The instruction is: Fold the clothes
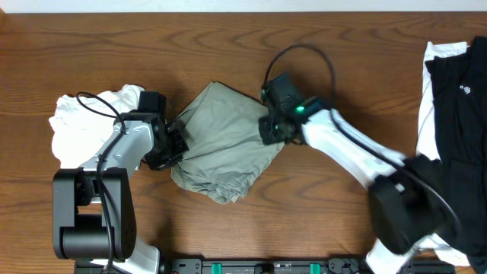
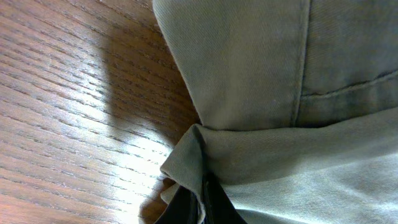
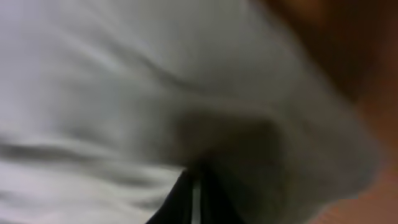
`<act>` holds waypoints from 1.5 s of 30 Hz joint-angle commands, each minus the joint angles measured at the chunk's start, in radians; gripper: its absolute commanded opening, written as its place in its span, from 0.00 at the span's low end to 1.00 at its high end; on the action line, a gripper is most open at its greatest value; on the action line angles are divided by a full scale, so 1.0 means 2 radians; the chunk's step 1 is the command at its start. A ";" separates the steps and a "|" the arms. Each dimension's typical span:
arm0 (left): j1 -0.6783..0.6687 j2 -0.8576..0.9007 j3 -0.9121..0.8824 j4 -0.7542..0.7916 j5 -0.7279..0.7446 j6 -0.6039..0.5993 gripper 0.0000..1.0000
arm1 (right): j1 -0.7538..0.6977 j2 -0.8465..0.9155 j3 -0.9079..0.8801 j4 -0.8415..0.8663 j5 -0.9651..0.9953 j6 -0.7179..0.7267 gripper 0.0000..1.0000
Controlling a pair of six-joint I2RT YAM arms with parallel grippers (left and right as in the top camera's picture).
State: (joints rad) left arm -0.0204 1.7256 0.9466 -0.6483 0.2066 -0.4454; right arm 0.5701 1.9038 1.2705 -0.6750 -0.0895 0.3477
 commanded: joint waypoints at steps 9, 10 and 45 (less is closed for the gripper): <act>0.001 0.009 -0.008 -0.034 0.007 -0.001 0.06 | -0.044 0.069 -0.004 -0.047 0.042 -0.002 0.02; 0.001 0.009 -0.008 -0.042 0.014 -0.001 0.06 | -0.052 0.068 -0.004 -0.042 0.047 -0.002 0.02; 0.001 -0.123 -0.007 0.107 0.064 0.131 0.96 | -0.039 -0.086 -0.004 -0.005 -0.079 -0.038 0.06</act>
State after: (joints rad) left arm -0.0212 1.4036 0.9318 -0.4637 0.2775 -0.2802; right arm 0.4500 1.7016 1.2621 -0.6853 -0.2031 0.2806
